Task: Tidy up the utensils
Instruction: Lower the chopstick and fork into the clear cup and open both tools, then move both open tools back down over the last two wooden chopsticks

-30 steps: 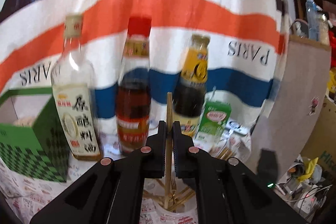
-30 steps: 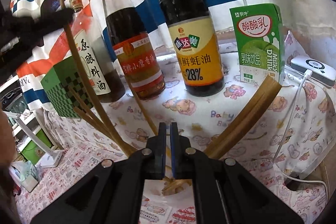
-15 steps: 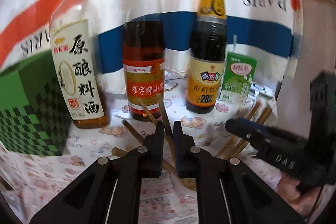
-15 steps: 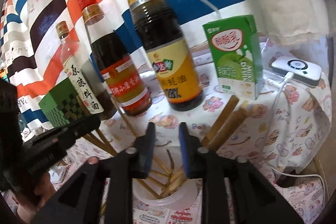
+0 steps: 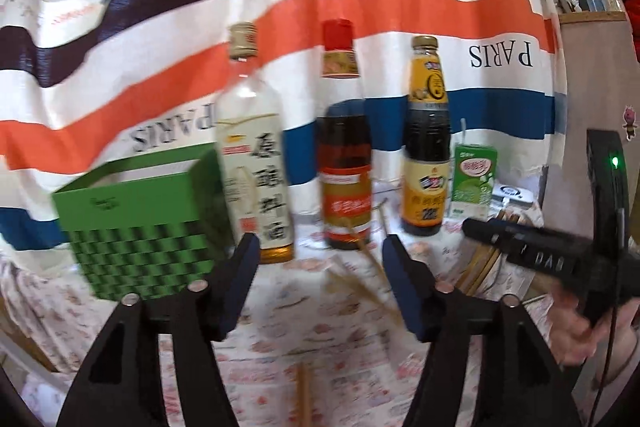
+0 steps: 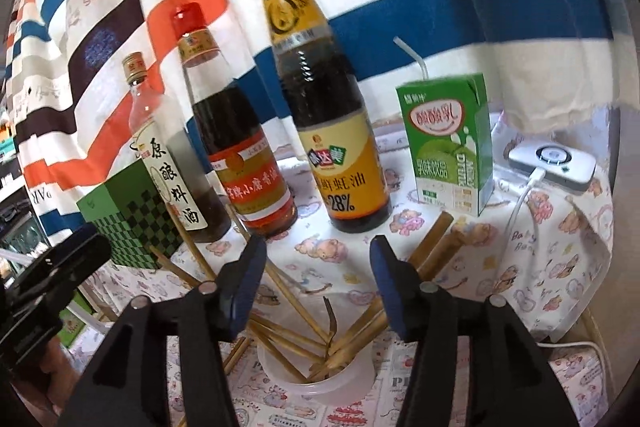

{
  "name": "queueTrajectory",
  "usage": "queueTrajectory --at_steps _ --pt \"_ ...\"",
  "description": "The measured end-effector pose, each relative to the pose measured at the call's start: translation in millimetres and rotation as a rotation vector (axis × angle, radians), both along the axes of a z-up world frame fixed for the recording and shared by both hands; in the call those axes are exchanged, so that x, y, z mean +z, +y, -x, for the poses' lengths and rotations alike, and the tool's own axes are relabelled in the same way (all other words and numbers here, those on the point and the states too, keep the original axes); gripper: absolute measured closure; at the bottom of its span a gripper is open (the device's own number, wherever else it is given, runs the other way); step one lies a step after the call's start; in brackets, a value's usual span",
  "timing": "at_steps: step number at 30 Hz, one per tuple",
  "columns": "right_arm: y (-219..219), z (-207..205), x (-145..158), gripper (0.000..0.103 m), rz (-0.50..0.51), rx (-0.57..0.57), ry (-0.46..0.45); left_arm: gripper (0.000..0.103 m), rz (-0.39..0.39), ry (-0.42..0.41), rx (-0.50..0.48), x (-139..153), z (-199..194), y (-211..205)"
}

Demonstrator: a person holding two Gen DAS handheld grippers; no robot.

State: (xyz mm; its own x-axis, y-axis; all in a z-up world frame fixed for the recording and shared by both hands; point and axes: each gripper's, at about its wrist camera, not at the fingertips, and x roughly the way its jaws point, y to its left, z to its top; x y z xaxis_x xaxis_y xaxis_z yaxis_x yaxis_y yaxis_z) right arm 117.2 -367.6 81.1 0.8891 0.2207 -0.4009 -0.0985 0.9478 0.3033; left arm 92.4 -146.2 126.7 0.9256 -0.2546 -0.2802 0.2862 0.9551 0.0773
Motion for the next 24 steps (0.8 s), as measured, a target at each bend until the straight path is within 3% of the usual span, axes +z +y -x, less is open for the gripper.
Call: queueTrajectory --at_steps 5,8,10,13,18,24 --pt "27 13 10 0.046 0.051 0.024 -0.001 0.028 -0.039 -0.002 0.075 -5 21 35" --pt "51 31 21 0.041 0.098 0.031 -0.037 0.019 -0.039 0.009 0.07 -13 31 57" --pt "59 40 27 0.038 0.073 0.047 -0.03 0.014 -0.038 0.039 0.023 -20 34 68" --pt "68 54 34 0.036 0.023 0.083 -0.013 0.013 -0.08 0.041 0.055 -32 40 78" --pt "80 79 43 0.032 0.096 0.054 -0.045 0.005 -0.124 0.011 0.066 -41 60 93" --pt "75 104 33 0.032 0.084 0.06 -0.018 0.0 -0.064 0.004 0.04 -44 79 108"
